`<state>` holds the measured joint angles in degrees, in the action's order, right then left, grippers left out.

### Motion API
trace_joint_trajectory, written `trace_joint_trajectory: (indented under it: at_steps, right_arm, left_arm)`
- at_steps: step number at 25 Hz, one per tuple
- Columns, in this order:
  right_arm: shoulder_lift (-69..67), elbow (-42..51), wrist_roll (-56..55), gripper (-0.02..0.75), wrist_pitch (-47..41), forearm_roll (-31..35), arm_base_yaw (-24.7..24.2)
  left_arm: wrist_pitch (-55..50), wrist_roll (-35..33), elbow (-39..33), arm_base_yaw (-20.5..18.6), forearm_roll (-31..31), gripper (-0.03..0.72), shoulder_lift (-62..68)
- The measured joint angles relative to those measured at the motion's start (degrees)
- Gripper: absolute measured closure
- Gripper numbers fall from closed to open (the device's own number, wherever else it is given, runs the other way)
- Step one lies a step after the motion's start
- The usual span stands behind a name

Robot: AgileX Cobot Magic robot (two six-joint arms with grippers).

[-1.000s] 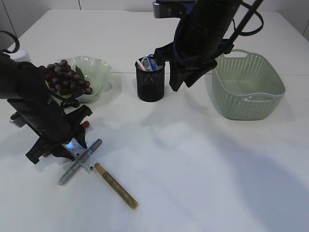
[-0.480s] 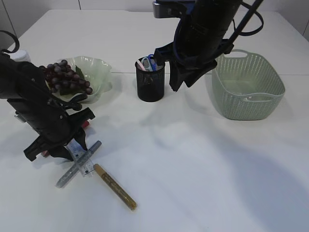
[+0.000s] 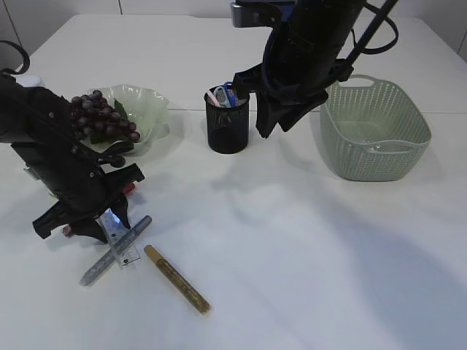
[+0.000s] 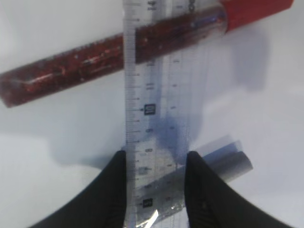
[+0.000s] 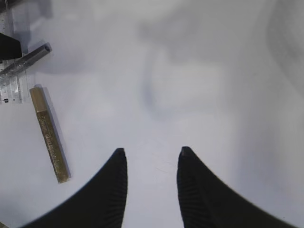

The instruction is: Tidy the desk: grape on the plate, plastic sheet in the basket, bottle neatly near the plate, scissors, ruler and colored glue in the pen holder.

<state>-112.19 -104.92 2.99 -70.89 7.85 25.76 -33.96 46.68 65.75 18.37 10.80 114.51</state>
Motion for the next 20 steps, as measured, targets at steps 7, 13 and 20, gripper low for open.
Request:
trace_joint_trajectory:
  at_steps: [7,13,20]
  right_arm:
    - [0.00,0.00,0.00,0.447,0.00,0.00,0.00]
    - [0.00,0.00,0.00,0.447,0.00,0.00,0.00]
    - [0.00,0.00,-2.00,0.447,0.00,-0.85,0.00]
  left_arm:
    - [-4.53,-0.62,6.47,0.11,-0.57,0.425,0.00]
    - [-6.27,-2.50,7.02,0.81,-0.66,0.425,0.00]
    - [-8.76,-8.27,7.17,0.88,-0.80,0.425,0.00]
